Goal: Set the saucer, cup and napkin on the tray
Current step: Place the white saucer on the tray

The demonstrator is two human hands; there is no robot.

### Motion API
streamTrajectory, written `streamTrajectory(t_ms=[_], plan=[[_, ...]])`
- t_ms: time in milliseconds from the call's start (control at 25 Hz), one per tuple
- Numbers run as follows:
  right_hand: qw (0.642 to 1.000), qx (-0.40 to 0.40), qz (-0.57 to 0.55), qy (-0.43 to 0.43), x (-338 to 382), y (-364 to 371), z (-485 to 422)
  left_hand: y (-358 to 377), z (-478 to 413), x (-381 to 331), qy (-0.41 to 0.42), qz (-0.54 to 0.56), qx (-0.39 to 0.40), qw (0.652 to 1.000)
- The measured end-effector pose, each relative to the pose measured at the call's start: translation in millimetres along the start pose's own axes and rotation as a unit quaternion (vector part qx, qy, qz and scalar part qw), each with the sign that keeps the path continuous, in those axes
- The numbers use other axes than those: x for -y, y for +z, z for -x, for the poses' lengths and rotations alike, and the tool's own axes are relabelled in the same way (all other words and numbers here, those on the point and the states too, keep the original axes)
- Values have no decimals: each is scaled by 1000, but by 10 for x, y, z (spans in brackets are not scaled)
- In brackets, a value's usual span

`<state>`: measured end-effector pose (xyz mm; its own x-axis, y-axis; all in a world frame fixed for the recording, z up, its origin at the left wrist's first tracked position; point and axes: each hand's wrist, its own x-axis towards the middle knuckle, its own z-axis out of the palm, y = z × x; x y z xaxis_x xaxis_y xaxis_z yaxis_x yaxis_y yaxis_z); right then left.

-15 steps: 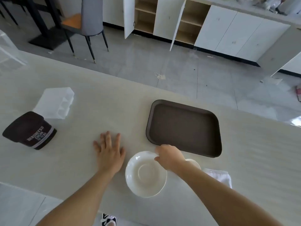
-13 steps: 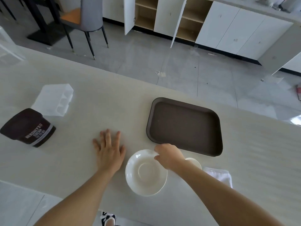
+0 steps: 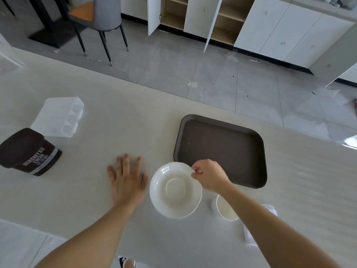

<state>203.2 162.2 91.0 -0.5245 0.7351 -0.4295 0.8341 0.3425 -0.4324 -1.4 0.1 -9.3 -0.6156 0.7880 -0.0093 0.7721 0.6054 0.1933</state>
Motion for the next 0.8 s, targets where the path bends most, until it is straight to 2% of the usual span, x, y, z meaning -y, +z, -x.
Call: streamTrajectory(t_ms=[280, 520, 800], plan=[[992, -77, -72, 74, -306, -393, -293, 20, -10, -2, 0, 2, -17, 1000], [976, -84, -141, 140, -502, -377, -522, 35, -5, -5, 1, -5, -21, 1000], [941, -99, -252, 205, -633, -304, -657, 47, -13, 1, 1, -6, -25, 1000]])
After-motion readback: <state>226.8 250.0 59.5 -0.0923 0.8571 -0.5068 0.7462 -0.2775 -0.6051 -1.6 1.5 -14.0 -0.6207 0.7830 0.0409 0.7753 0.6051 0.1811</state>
